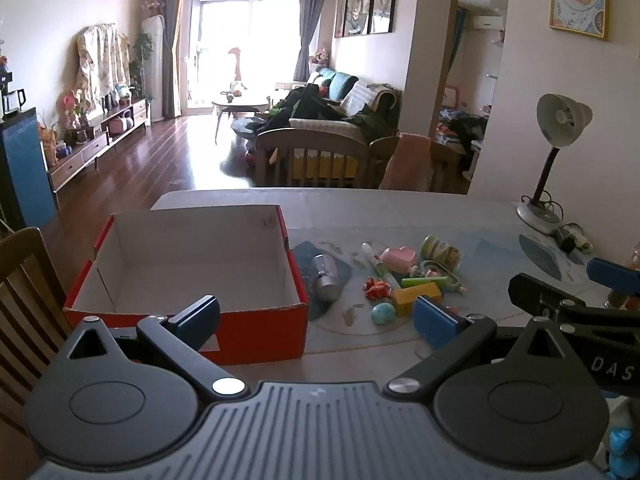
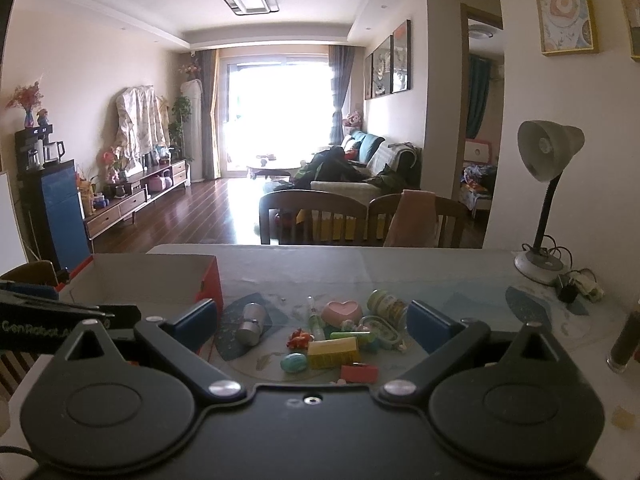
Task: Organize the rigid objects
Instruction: 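Reach the left tool toward the teal egg while the right tool reaches the white bunny keychain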
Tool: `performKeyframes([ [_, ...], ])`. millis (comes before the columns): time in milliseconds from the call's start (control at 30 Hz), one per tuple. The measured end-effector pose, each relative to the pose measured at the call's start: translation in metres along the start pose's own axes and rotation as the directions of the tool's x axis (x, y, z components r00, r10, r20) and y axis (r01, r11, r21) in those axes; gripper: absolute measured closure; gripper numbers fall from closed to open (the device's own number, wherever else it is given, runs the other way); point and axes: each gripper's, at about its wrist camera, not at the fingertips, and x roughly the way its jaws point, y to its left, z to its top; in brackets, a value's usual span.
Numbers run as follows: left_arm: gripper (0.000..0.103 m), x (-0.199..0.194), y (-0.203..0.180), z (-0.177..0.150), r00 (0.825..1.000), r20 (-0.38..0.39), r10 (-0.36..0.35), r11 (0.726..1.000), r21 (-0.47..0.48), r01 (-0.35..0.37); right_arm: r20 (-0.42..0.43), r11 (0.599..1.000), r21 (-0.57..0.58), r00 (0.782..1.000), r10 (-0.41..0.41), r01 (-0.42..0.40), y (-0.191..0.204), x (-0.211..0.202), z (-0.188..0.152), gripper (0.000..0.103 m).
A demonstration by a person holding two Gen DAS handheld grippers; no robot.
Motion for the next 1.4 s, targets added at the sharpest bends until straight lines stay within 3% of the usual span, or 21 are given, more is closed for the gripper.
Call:
performKeyframes([
  [433,0.000,0.024,-0.006,0.007,0.999,-0.012,-0.033,0.999,-0.029,0.033,-0.046,1.000,-0.009,0.999,0.007,-0.007,-0.023,0.022,-0.002,0.006],
  [633,0.000,0.053,-0.020,0.009,0.996,-0.080,-0.040,0.999,-0.020,0.038,-0.126,0.995,-0.068,0.990,0.059,-0.068,-0.036,0.053,-0.019,0.009],
  [867,0.000,0.095,-0.043,0.005,0.989,-0.144,-0.022,1.000,0.013,0.024,-0.238,0.982,-0.125,0.965,0.107,-0.140,-0.051,0.096,-0.047,0.019],
  [1400,0.001,0.188,-0.093,-0.007,0.976,-0.214,0.041,0.997,0.071,-0.026,-0.394,0.952,-0.146,0.898,0.194,-0.270,-0.077,0.172,-0.084,0.031],
])
